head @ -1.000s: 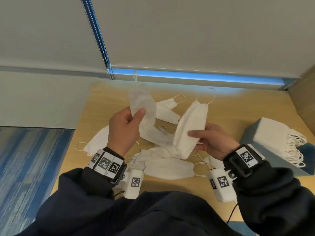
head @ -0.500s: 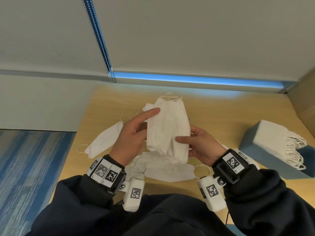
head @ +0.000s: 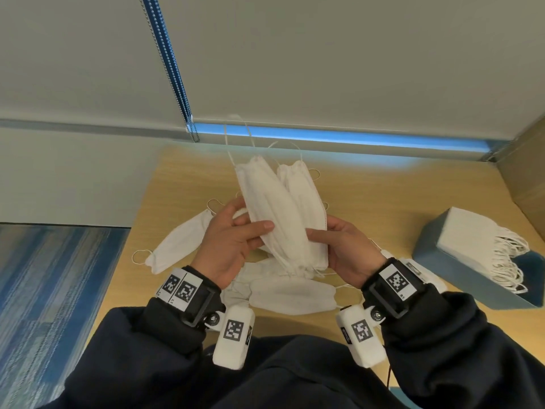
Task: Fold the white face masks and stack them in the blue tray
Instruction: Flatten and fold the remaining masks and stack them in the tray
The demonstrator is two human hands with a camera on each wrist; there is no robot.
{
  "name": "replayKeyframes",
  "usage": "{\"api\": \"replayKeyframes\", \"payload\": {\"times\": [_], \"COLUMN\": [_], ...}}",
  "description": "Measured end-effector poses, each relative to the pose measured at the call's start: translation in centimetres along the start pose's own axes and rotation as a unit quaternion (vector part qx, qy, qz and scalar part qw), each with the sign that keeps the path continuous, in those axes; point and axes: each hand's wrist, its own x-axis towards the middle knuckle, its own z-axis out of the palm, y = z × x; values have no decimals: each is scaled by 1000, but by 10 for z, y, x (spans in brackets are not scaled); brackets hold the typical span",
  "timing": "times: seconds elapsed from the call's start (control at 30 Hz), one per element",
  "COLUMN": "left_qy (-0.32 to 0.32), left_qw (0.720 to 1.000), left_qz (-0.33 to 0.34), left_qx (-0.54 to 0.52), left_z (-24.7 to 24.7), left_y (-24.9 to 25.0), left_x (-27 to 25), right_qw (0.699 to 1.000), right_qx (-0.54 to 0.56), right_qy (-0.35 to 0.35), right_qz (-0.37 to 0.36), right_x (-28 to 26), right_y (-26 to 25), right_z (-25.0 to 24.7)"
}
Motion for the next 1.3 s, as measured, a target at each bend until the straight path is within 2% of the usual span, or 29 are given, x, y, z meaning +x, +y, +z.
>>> {"api": "replayKeyframes", "payload": {"times": [0.07,0.2,0.37,0.47,0.6,0.73,0.83,0.9,1.07,1.17,1.23,1.3], "left_qy": [-21,8,11,12,35,27,54,79,60,60,55,40], "left_qw": [999,997,997,997,997,997,984,980,998,992,989,992], "left_qz": [-31,-19,-48,-59,-65,-10,69,84,2,-15,-21,-29], "left_qx": [0,76,62,49,28,70,157,162,15,-113,-138,-118], "left_z": [2,8,8,8,10,2,-5,-13,-42,-56,-67,-79], "left_y": [-7,-23,-27,-29,-24,0,26,39,67,78,85,89], "left_x": [-1,-1,4,5,7,19,26,32,44,44,42,40], "right_qw": [1000,999,997,998,990,985,987,988,992,991,991,991], "right_qx": [-1,-22,-58,-35,-113,-161,-158,-150,-90,-49,-18,50], "right_qy": [-13,-43,-44,-41,-77,-51,-23,-15,4,17,39,60], "right_qz": [-2,-7,0,28,-21,-24,-2,14,90,127,130,111], "right_x": [-1,-1,0,0,-3,-1,1,4,10,10,10,10], "right_y": [0,2,4,6,9,13,13,15,30,42,47,51], "right_z": [3,5,3,2,1,-6,-12,-18,-34,-46,-53,-56]}}
